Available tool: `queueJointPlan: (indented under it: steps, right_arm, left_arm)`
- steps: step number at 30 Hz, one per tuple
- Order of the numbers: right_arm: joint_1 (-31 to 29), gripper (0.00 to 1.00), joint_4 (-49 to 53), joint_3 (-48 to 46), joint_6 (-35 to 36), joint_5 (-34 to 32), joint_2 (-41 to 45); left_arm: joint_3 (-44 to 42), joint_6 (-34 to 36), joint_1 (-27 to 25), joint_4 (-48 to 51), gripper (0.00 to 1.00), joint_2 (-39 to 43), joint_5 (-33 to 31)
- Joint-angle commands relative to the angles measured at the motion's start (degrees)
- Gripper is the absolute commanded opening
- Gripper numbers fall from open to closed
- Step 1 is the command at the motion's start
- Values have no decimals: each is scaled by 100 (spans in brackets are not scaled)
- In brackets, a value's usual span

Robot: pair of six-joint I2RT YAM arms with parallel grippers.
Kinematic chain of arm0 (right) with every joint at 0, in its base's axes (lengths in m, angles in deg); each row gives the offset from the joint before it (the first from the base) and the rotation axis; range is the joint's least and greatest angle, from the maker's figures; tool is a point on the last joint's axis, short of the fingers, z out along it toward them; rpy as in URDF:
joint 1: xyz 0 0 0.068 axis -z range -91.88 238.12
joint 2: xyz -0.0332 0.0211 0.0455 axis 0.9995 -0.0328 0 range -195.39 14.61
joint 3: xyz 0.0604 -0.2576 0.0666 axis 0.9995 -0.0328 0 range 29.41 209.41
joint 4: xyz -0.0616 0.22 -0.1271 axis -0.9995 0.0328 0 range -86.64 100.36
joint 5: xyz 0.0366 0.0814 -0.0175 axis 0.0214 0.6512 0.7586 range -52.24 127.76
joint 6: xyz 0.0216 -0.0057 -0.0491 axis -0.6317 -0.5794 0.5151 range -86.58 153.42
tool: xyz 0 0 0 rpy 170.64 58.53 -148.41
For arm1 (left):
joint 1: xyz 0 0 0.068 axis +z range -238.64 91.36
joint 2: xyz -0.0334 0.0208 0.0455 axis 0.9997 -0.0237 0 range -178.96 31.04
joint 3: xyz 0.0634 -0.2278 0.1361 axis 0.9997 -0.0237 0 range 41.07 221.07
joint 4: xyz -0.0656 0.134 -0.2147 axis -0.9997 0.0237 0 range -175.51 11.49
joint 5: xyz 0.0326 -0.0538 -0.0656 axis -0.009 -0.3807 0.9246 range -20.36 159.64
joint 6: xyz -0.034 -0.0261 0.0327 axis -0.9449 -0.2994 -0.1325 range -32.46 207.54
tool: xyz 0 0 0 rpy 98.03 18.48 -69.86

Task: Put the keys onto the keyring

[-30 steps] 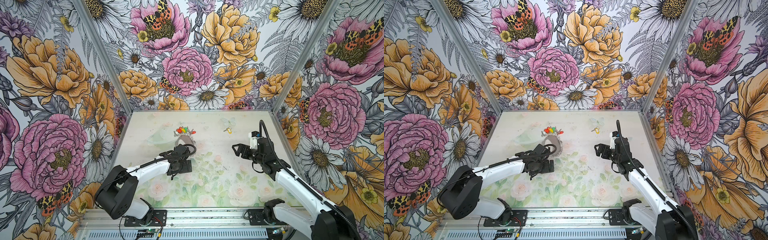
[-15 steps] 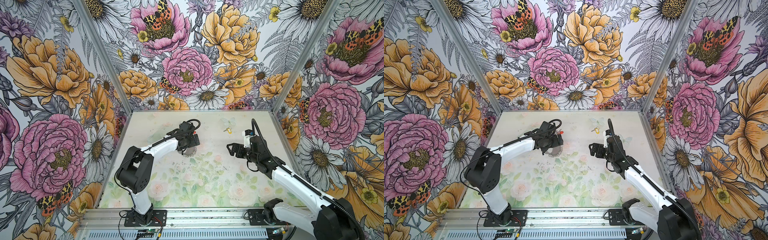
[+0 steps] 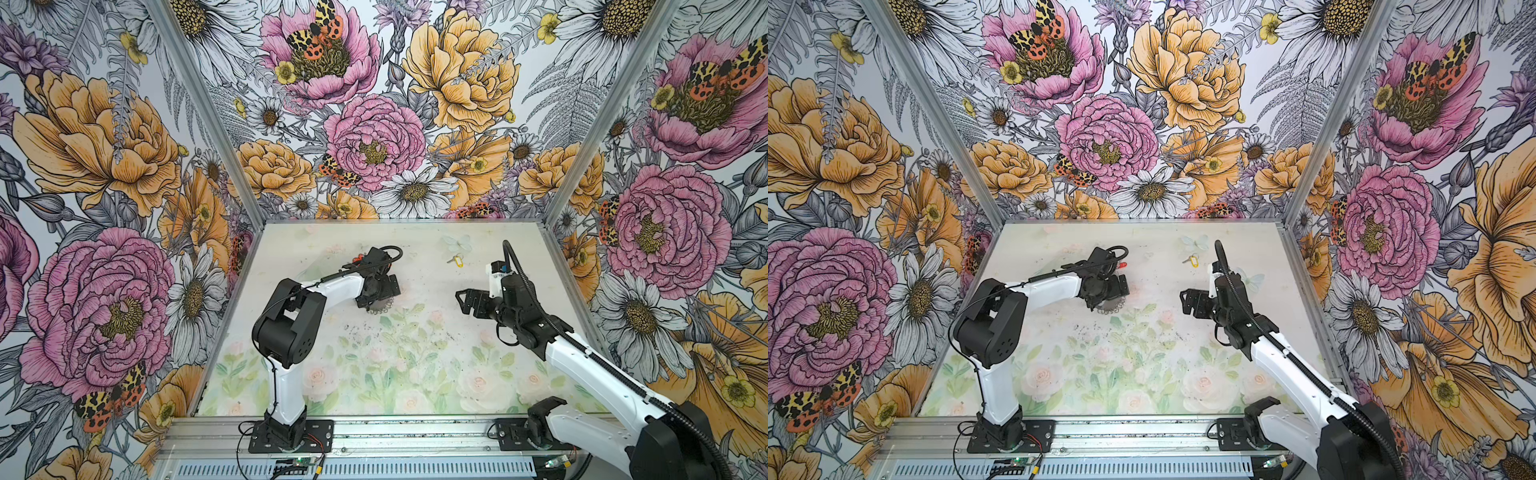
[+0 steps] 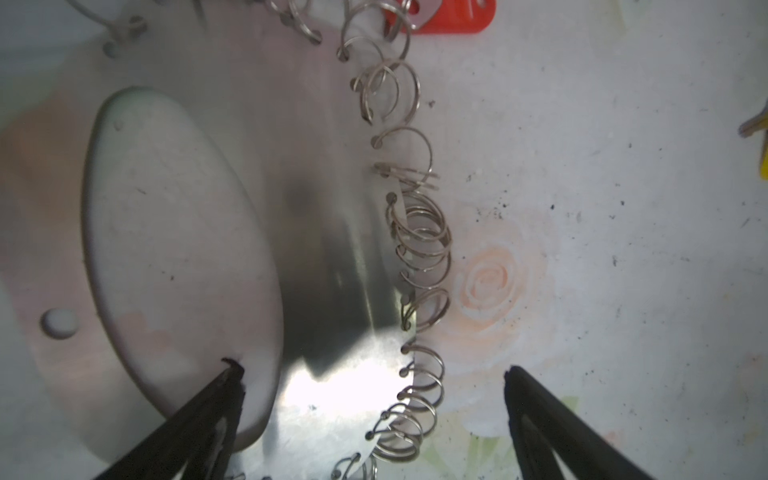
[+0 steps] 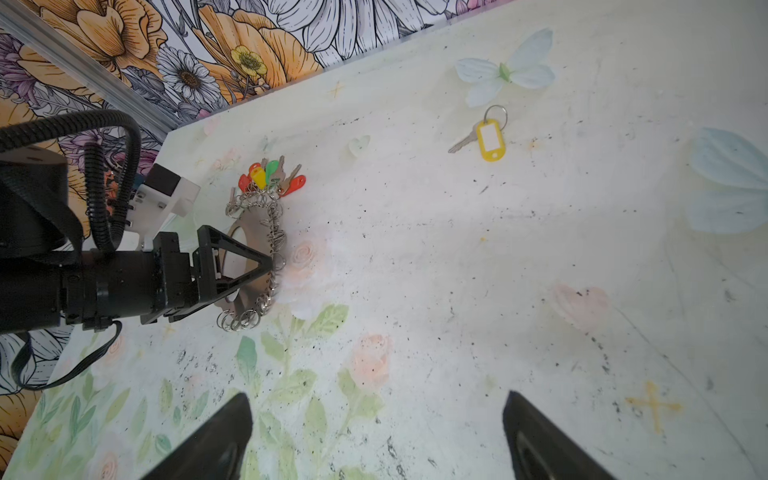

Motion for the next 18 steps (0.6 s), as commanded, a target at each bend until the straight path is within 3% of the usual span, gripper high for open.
queueJointPlan:
  steps: [1,9,18]
  right_arm:
    - [-29,95,1,246,175,-37,-138]
    - [-236,93,3,584,236,45,-693]
    - [-1168,88,-10,1292,310,-58,-2064]
  left_arm:
    - [-433,-88,-85,119,99,195,138]
    - [-1774,-93,-188,124,99,1259,158]
    - [-3650,-347,95,158,99,3139,134]
